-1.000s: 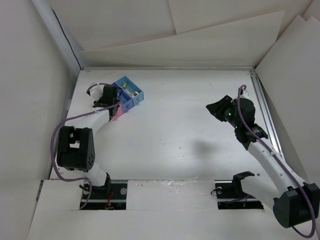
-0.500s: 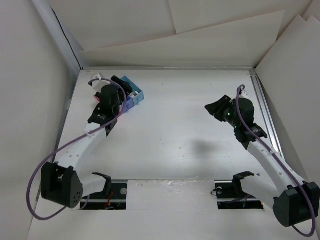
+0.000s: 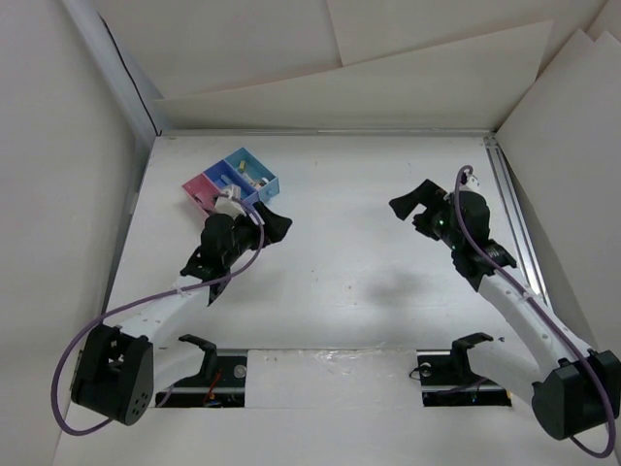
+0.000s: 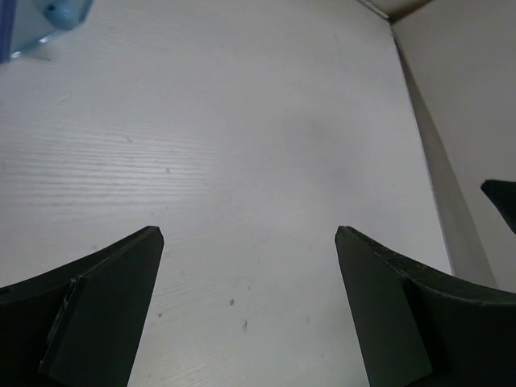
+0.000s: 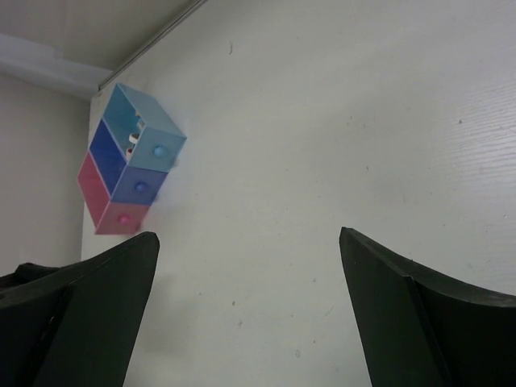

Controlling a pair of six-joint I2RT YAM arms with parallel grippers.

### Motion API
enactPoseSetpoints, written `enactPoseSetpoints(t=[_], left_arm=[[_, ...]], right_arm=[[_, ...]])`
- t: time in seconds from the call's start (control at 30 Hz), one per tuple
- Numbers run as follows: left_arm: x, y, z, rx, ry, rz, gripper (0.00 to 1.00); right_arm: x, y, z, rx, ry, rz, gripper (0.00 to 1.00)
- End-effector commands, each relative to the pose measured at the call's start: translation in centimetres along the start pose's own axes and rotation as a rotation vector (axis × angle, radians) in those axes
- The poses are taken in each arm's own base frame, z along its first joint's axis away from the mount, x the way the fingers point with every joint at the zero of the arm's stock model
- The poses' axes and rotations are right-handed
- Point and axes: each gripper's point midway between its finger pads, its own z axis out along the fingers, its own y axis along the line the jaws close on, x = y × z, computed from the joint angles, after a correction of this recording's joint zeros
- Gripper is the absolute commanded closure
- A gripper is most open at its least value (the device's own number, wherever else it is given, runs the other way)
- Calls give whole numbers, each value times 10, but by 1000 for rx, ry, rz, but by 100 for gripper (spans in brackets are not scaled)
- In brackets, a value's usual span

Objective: Sort the stationery into containers
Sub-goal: Reset both arms

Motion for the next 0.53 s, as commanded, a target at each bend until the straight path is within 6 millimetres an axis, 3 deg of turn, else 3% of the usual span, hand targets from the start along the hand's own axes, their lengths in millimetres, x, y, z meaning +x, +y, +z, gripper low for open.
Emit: enactPoseSetpoints(t=[0.0, 0.13, 0.27, 0.33, 0.37, 0.4, 0.5], left_arm=[[-16, -54, -11, 269, -36, 76, 14], [-10, -67, -11, 362, -11, 83, 14], [-4, -64, 0, 353, 27, 51, 14], [-6, -68, 5, 353, 49, 48, 19], [1, -68, 6, 367, 75, 58, 31], [1, -66, 10, 357, 86, 64, 35], [-4, -66, 14, 342, 73, 62, 31]], right_arm=[[-19, 19, -8, -40, -80, -28, 0], [-21, 18, -7, -15, -104, -32, 0], [-13, 20, -8, -14, -91, -51, 0], [-15, 19, -7, -6, -98, -50, 0], [-15, 19, -7, -6, -98, -60, 0], [-12, 22, -8, -14, -90, -63, 0], [-11, 25, -6, -11, -95, -68, 0]])
